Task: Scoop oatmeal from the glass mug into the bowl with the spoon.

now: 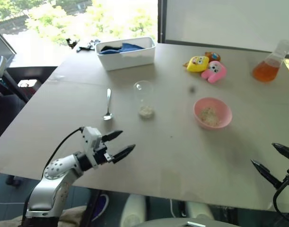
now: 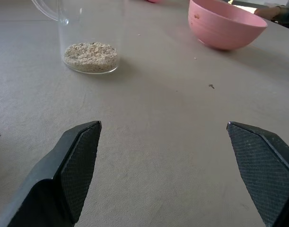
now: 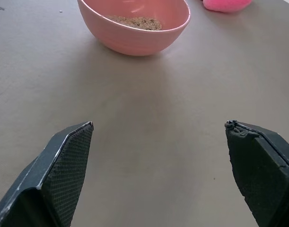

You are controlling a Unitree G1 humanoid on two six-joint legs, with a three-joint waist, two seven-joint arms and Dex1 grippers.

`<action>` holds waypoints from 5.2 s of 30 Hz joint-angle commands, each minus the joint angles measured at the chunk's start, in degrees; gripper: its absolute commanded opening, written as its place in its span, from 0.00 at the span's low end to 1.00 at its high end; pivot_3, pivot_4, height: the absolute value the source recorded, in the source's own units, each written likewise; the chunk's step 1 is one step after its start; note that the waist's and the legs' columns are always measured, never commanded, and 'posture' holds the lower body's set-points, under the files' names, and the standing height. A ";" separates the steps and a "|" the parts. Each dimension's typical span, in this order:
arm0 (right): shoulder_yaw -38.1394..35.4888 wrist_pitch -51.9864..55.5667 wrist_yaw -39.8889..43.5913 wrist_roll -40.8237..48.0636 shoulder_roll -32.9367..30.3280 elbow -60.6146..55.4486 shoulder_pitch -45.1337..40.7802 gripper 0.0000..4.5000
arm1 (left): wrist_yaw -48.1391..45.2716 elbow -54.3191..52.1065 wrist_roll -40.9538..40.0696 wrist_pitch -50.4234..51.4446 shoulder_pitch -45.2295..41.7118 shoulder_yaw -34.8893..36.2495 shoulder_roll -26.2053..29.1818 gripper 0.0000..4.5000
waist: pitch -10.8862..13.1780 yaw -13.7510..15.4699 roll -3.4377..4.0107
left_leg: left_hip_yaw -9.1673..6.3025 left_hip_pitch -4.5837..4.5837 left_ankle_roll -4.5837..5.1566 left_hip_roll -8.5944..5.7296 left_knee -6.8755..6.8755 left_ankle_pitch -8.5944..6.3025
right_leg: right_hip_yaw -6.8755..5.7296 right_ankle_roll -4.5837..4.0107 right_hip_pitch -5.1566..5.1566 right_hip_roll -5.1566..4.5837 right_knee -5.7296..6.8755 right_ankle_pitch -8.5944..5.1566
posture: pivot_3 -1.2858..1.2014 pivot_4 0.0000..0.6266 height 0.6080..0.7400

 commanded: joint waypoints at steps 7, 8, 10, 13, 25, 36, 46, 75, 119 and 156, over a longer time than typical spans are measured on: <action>4.80 -0.37 -1.69 4.62 0.05 -11.52 -4.83 1.00 | 15.33 -0.37 -6.68 11.29 -12.36 5.83 -5.29 0.99 | 0.02 0.14 0.00 | -0.06 0.02 0.00 -0.04 0.06 0.01 | -0.03 0.03 0.04 0.05 0.09 0.01 | 0.52 0.24 1.00; 5.78 0.10 -1.38 5.50 -0.42 -12.95 -5.64 1.00 | 16.82 -0.31 -7.20 12.66 -13.68 6.38 -5.46 0.99 | 0.02 0.09 -0.01 | -0.07 0.01 0.00 -0.04 0.05 0.01 | -0.04 0.03 0.04 0.06 0.10 0.01 | 0.52 0.24 1.00; 7.20 1.03 -1.37 7.07 -1.14 -15.65 -6.89 1.00 | 19.83 0.05 -7.80 15.16 -15.88 7.52 -5.70 0.99 | 0.03 -0.08 -0.02 | -0.07 0.00 0.00 -0.06 0.05 0.01 | -0.04 0.06 0.04 0.07 0.09 0.03 | 0.52 0.24 1.00; 8.96 3.51 -2.59 10.39 -2.13 -19.88 -8.41 1.00 | 25.43 0.88 -6.97 20.26 -18.81 8.84 -4.37 0.99 | 0.04 -0.05 -0.05 | -0.11 -0.01 0.00 -0.10 0.02 0.00 | -0.06 0.24 0.04 0.07 0.08 0.13 | 0.52 0.24 1.00; 14.29 7.50 -4.41 19.26 -5.91 -25.93 -16.88 1.00 | 42.37 10.68 2.66 40.02 -37.38 4.47 -2.04 0.99 | 0.19 0.11 -0.48 | -0.21 -0.04 -0.01 -0.17 0.03 0.00 | -0.13 0.26 0.10 0.08 0.07 0.14 | 0.52 0.24 1.00; 15.84 6.56 -6.75 19.98 -4.92 -26.43 -17.73 1.00 | 46.92 30.60 10.26 44.31 -50.20 1.95 -6.88 0.91 | 0.28 0.21 -0.64 | -0.23 -0.10 -0.02 -0.17 0.02 0.00 | -0.21 0.26 0.05 0.08 0.09 0.14 | 0.52 0.24 1.00; 14.59 9.43 -10.63 19.27 -5.66 -25.34 -17.24 1.00 | 51.54 26.61 14.73 50.35 -50.04 2.27 -11.41 0.02 | 0.27 0.73 -0.62 | -0.22 -0.08 -0.02 -0.21 0.03 0.01 | -0.24 0.27 0.09 0.04 0.11 0.15 | 0.52 0.24 1.00; 27.20 52.30 -54.06 42.41 9.92 8.41 -92.80 0.53 | 6.64 9.81 12.55 -5.45 -55.13 -6.95 -5.84 0.00 | 0.51 -0.15 -0.63 | -0.14 -2.00 -0.29 -0.26 0.10 0.20 | -0.51 0.24 -1.63 -0.13 0.21 0.23 | 0.52 0.24 1.00; 28.69 53.08 -37.66 40.89 9.06 5.87 -92.52 0.25 | 0.94 4.07 -18.41 27.19 -57.56 -1.29 -2.87 0.00 | 0.54 -0.42 -0.57 | -0.27 -1.84 -0.07 -0.19 0.27 0.09 | -0.46 0.23 -1.61 0.02 0.37 0.23 | 0.52 0.24 1.00; 23.53 53.37 -28.79 50.61 -0.85 7.80 -88.43 0.69 | -1.21 3.19 -23.10 31.69 -56.76 -2.38 -1.52 0.00 | 0.66 -0.29 -0.39 | -0.23 -1.81 -0.06 -0.16 0.39 0.08 | -0.43 0.23 -1.49 0.09 0.37 0.22 | 0.52 0.24 1.00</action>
